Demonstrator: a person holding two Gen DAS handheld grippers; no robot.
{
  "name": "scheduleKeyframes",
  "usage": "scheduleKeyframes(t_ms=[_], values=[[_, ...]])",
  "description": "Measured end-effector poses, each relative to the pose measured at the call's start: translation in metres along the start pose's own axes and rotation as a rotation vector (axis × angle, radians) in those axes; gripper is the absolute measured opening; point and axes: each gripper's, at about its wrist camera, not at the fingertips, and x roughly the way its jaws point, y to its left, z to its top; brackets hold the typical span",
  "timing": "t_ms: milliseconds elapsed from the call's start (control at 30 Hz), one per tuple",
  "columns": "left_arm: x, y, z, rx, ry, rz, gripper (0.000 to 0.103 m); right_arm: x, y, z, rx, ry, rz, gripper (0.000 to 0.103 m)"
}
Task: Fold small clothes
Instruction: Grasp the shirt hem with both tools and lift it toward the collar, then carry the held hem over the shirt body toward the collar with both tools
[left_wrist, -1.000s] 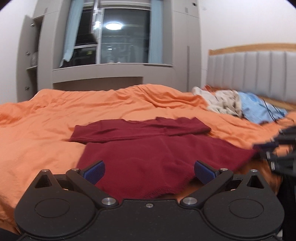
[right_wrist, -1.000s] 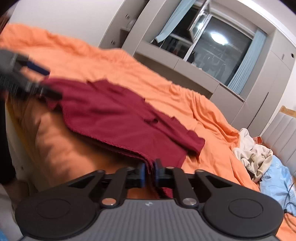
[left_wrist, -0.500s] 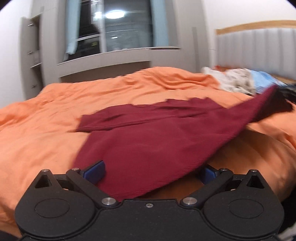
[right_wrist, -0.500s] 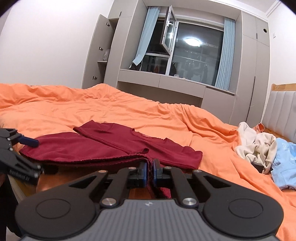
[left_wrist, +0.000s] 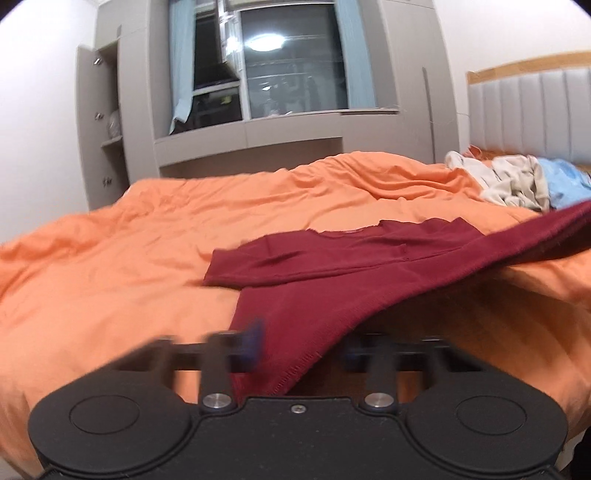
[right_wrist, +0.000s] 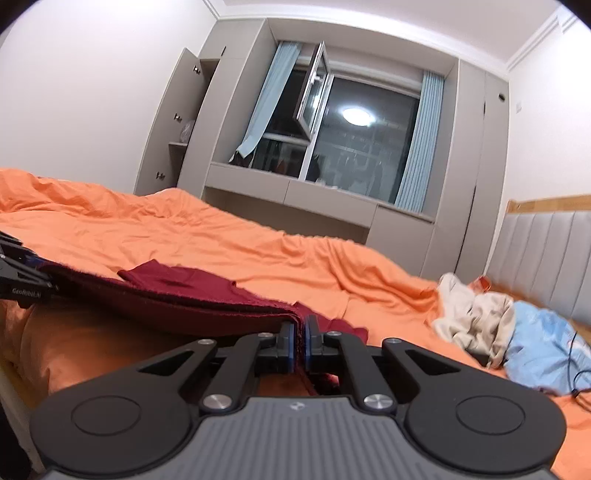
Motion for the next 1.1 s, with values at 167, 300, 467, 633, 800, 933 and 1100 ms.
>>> scheduleKeyframes(t_ms=[167, 300, 467, 633, 800, 933, 1100], values=[[-0.015, 0.001, 0.009, 0.019, -0.084, -0.005, 0.005, -0.010, 0.002, 0.002, 0.008, -0.056, -0.045, 0.005], [-0.034, 0.002, 0.021, 0.061, -0.156, 0.004, 0.005, -0.022, -0.001, 0.010, 0.003, -0.120, -0.068, 0.005], [-0.072, 0.004, 0.038, 0.084, -0.230, -0.003, 0.005, -0.052, -0.005, 0.027, -0.038, -0.205, -0.077, 0.005], [-0.106, 0.012, 0.053, 0.084, -0.242, -0.057, 0.005, -0.072, -0.009, 0.037, -0.069, -0.233, -0.059, 0.005], [-0.098, 0.016, 0.062, 0.096, -0.223, -0.080, 0.006, -0.055, -0.014, 0.040, -0.068, -0.219, -0.051, 0.005], [-0.078, 0.012, 0.076, 0.125, -0.229, -0.061, 0.007, -0.025, -0.022, 0.047, -0.080, -0.216, -0.040, 0.005], [-0.028, 0.015, 0.109, 0.136, -0.277, -0.066, 0.010, 0.039, -0.037, 0.059, -0.128, -0.209, -0.066, 0.006]])
